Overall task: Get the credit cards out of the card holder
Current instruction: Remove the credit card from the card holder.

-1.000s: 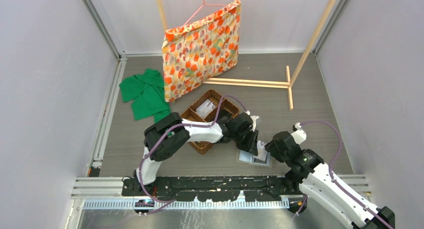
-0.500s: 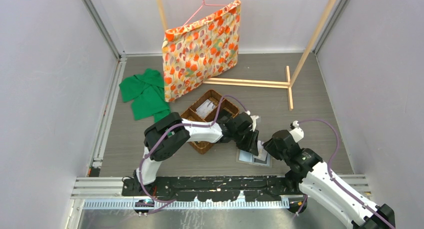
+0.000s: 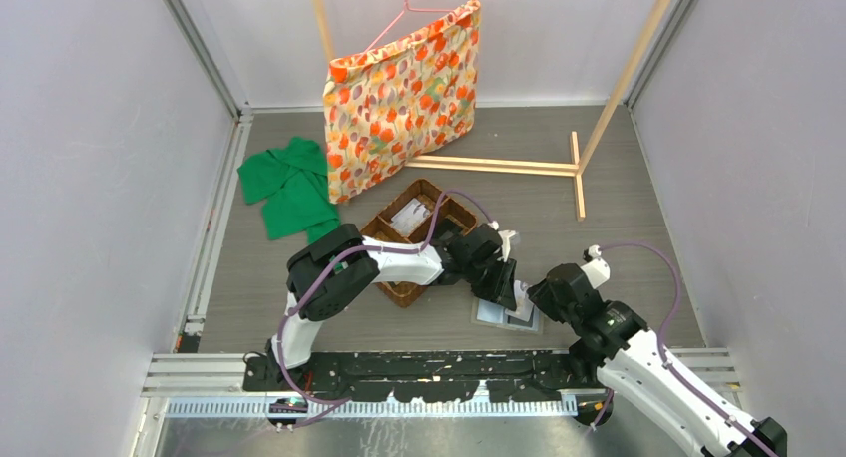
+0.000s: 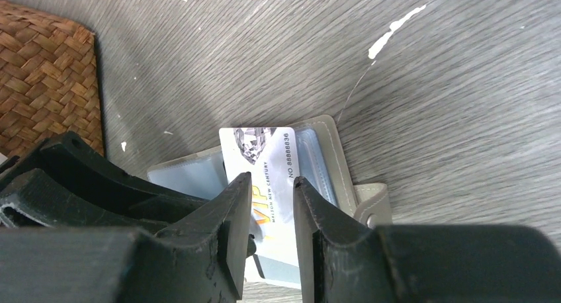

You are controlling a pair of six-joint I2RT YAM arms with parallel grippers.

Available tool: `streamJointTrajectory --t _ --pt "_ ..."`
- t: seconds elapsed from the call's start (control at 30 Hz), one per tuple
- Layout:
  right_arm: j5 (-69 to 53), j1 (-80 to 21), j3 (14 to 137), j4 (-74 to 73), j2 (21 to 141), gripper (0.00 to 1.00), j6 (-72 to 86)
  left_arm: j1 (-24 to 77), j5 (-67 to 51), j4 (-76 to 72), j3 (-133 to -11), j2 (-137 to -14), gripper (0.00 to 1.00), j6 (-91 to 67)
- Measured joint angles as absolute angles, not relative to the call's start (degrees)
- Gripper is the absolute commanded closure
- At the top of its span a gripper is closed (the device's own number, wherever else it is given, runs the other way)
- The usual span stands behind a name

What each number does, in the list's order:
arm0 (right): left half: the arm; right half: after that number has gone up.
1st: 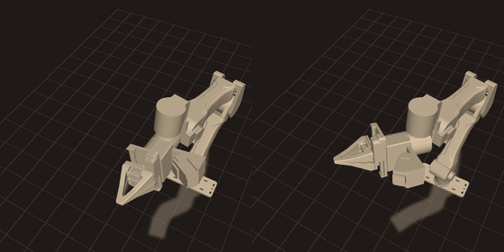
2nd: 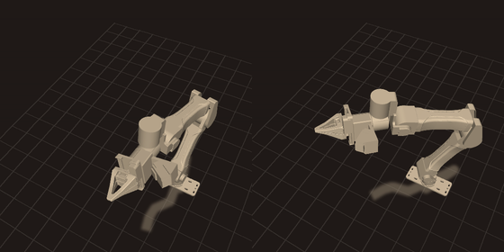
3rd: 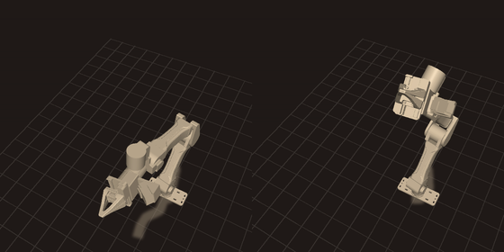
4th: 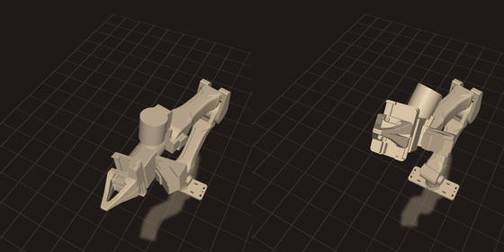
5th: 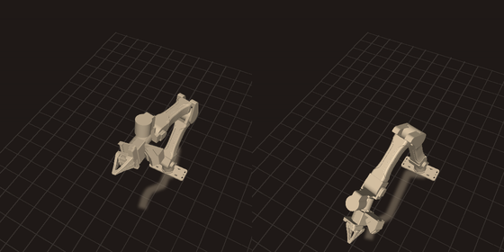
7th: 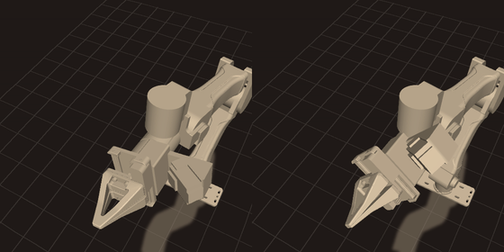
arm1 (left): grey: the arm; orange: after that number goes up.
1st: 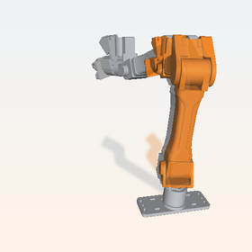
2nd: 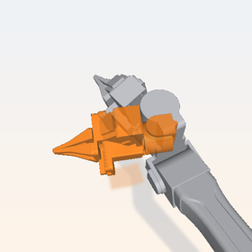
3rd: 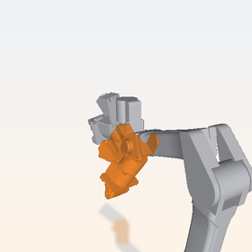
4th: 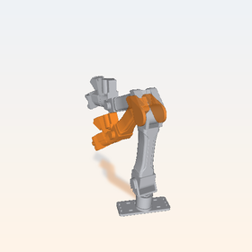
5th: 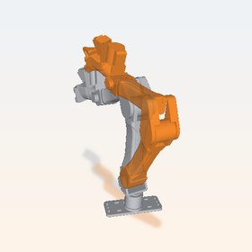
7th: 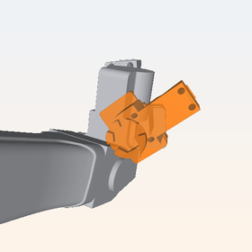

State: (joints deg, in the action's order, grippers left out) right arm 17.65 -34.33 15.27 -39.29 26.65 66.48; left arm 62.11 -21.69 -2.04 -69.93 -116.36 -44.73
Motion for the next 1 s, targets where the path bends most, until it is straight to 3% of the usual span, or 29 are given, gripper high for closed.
streamJointTrajectory --t 0.23,0.77,1.0 --pt "19.51 -34.33 15.31 -40.77 27.46 0.66 67.37 61.95 -22.11 -2.90 -69.45 -116.33 0.67 -44.95" --pt "19.40 -34.33 15.44 -40.29 29.02 0.84 66.19 61.45 -23.07 -4.73 -68.38 -116.27 0.68 -46.30" --pt "18.55 -34.26 14.94 -37.71 31.55 0.88 66.04 61.25 -23.09 -4.97 -68.05 -116.27 0.78 -46.33"
